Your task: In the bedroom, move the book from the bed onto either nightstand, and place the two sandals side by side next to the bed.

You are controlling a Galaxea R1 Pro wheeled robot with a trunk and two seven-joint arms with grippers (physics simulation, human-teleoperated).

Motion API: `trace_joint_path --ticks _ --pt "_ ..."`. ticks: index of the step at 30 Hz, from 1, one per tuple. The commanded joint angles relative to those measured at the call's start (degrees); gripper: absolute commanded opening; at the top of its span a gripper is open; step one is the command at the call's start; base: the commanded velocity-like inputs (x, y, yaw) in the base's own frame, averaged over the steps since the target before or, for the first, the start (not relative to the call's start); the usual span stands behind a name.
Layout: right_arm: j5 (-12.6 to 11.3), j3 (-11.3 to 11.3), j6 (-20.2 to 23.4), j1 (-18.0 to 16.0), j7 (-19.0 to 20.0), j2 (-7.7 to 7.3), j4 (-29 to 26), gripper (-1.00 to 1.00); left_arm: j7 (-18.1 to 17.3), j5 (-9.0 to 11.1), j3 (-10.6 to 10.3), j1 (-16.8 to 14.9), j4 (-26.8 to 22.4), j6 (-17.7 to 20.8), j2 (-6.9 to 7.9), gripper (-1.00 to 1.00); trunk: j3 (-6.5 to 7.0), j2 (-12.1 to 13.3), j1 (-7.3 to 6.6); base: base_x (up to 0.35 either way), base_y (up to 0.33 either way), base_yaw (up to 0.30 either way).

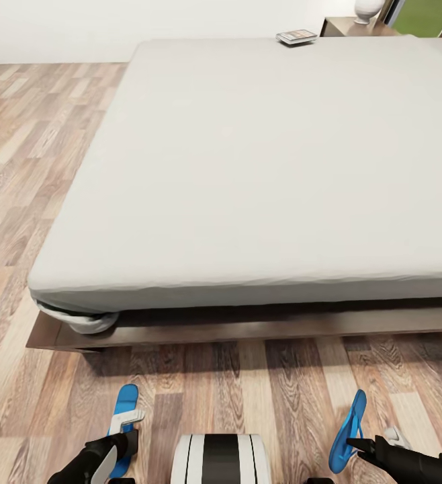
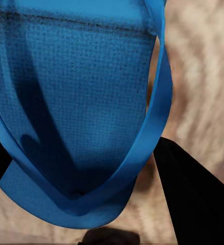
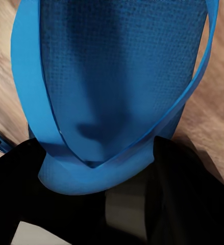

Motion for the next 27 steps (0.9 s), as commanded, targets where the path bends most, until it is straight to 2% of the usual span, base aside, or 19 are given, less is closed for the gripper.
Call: trace_joint_path --ticks 1,27 --pt "0.4 -0.4 0.5 0.0 0.3 0.04 0.0 -1.0 0.1 0.5 0.0 0.0 -0.1 0.3 0.0 -1.0 -0.26 0.0 0.01 0.0 0.0 0.0" --pt "0.4 -0.4 0.5 0.0 0.3 0.04 0.0 -1.0 0.1 0.5 0.0 0.0 -0.1 -0.1 0.0 -1.0 -0.26 0.0 0.01 0.0 0.0 0.0"
